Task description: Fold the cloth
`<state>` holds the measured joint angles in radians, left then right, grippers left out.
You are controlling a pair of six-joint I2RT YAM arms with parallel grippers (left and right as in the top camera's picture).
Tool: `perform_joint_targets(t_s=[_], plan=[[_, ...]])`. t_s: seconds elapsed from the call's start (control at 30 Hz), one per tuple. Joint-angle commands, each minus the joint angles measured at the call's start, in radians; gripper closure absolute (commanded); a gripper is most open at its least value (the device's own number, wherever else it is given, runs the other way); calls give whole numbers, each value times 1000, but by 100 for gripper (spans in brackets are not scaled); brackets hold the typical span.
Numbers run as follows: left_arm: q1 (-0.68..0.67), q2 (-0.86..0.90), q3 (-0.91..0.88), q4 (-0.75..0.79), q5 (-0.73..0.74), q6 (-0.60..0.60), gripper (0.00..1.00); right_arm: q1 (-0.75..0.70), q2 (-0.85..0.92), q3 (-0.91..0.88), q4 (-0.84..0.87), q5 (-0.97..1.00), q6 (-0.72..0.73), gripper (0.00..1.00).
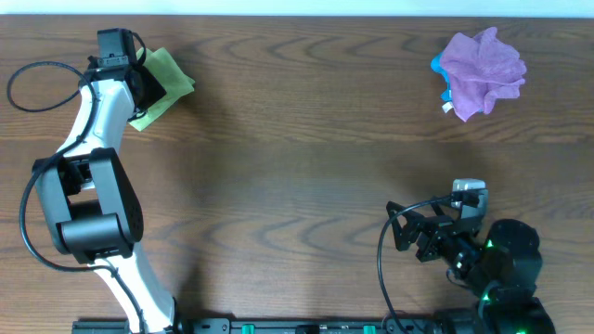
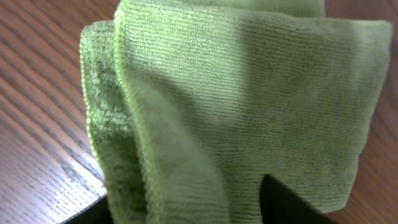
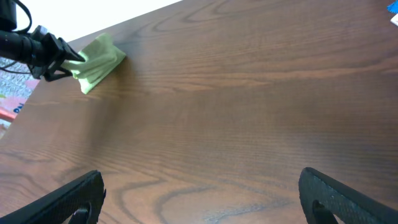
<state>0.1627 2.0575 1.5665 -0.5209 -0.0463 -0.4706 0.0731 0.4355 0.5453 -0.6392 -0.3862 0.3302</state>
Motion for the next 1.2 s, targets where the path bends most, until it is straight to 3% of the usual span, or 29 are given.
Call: perform_joint_targets(t_s=[0.0, 0.03, 0.07, 0.3, 0.57, 0.7, 0.93, 1.03, 1.17], plan=[[2, 11, 26, -19, -32, 38, 22, -8, -5, -5, -2, -7, 14, 1], [2, 6, 26, -31, -40, 41, 9, -8, -5, -5, -2, -7, 14, 1], [2, 0, 26, -39, -40, 59, 5, -8, -5, -5, -2, -7, 14, 1], [2, -68, 27, -107, -42, 91, 5, -8, -5, -5, -2, -7, 14, 1], [0, -247, 27, -258, 11, 264, 5, -8, -5, -5, -2, -7, 14, 1], [0, -321, 27, -333, 110, 338, 5, -8, -5, -5, -2, -7, 14, 1], [1, -420, 27, -391, 341, 333, 5, -8, -5, -5, -2, -7, 14, 1], [1, -450, 27, -408, 351, 336, 5, -8, -5, -5, -2, -7, 14, 1], [2, -507, 27, -575, 325, 346, 4, -8, -5, -5, -2, -7, 14, 1]])
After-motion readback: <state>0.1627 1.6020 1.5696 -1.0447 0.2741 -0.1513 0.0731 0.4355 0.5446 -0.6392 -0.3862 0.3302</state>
